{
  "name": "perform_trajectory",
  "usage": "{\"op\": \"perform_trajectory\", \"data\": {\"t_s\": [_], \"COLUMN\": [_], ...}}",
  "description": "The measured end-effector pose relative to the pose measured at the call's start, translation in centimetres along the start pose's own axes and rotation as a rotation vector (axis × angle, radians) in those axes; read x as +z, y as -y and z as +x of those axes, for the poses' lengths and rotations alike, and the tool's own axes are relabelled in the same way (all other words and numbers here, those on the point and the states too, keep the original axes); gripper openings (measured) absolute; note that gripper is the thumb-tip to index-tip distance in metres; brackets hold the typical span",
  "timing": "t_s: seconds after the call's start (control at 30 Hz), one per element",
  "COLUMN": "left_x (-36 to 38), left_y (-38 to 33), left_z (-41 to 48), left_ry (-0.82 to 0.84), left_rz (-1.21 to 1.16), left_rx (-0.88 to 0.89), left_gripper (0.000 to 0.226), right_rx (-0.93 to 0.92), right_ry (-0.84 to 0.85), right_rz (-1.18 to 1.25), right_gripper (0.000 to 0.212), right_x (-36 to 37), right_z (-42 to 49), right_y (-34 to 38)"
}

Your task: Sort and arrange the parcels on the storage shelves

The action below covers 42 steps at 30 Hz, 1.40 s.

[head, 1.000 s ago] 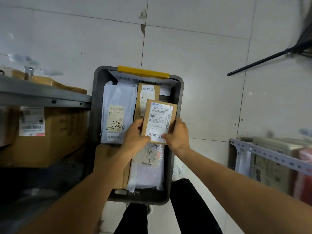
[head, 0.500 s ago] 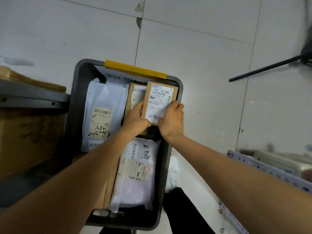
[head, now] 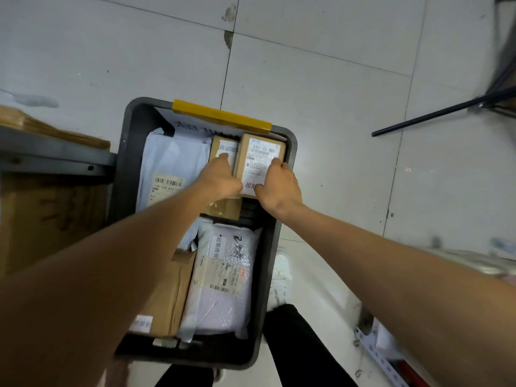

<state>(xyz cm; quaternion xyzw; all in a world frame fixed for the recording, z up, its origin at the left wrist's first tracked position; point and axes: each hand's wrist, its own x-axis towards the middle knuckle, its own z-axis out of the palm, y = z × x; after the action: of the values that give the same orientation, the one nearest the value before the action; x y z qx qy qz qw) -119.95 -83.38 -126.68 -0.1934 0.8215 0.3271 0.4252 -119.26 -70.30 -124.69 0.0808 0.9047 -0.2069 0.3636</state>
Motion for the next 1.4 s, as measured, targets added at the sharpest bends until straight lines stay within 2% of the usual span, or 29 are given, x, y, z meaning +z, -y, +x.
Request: {"op": "perform_trajectory", "data": {"t_s": [0.23, 0.3, 0.4, 0.47, 0.63, 0.9, 1.1, 1.4], "left_x": [-7.0, -9.1, -12.0, -14.1, -18.9, -25.6, -27.9, -25.7], "left_y": [-4.5, -6.5, -9.1, -11.0, -14.9, -20.0, -20.9, -15.1], "left_z": [-8.9, -12.3, -18.3, -22.6, -34.8, -50.9, -62.5, -77.7], "left_ry": [-0.045, -0.037, -0.032, -0.08, -0.175, -0.328, -0.501, -0.615], "left_rz": [0.194, 0.256, 0.329, 0.361, 0.29, 0.355, 0.364, 0.318], "left_rx": [0.141, 0.171, 0.199, 0.212, 0.188, 0.216, 0.278, 0.278], "left_gripper": [0.065, 0.053, 0.018, 0.012, 0.018, 0.025, 0.03, 0.027], "right_rx": [-0.01, -0.054, -0.156, -0.204, -0.314, -0.486, -0.595, -0.694], "right_ry": [0.043, 0.081, 0.181, 0.227, 0.207, 0.11, -0.054, -0.143], "right_rz": [-0.063, -0.087, -0.19, -0.281, -0.442, -0.557, -0.617, -0.667], "right_gripper": [0.054, 0.046, 0.024, 0.018, 0.051, 0.058, 0.062, 0.062], "right_x": [-7.0, -9.9, -15.6, -20.0, -29.7, -40.4, -44.3, -44.1], "right_z": [-5.7, -8.1, -12.3, -15.5, -23.9, -37.6, -48.3, -62.8], "right_y": [2.9, 4.5, 7.1, 8.7, 12.2, 18.6, 20.8, 22.1]}}
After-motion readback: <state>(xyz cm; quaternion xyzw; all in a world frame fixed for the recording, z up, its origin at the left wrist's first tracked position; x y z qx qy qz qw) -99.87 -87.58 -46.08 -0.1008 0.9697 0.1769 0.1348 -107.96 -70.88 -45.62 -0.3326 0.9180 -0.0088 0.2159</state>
